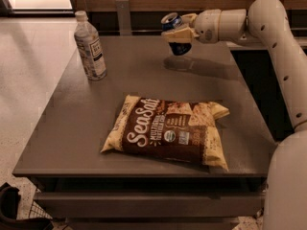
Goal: Place pepsi can upright
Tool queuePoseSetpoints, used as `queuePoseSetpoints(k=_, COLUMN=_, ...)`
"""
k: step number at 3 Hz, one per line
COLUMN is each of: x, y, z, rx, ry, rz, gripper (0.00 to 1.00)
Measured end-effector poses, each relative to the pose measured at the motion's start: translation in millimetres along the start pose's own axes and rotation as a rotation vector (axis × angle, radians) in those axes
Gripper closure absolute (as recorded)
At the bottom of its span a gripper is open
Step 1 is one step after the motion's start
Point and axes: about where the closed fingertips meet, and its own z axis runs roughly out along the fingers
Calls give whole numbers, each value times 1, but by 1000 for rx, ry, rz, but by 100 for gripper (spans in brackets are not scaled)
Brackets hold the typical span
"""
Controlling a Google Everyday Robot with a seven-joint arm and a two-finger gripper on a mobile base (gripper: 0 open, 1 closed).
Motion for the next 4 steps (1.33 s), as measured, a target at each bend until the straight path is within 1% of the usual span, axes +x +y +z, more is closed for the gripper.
queuePoseSetpoints(k=1, x=12, y=2, z=0, rx=43, ry=-22, rz=78, gripper=100)
queuePoseSetpoints(k=2, x=18, y=6, z=3, rx=55, ry=-36, rz=117, gripper=100)
queuePoseSetpoints(k=3, x=20, y=9, z=10, rx=43, ry=-77, rz=142, gripper=100)
queuePoseSetpoints(k=4, x=30, y=9, z=7, rx=51, ry=-126, rz=158, gripper=100)
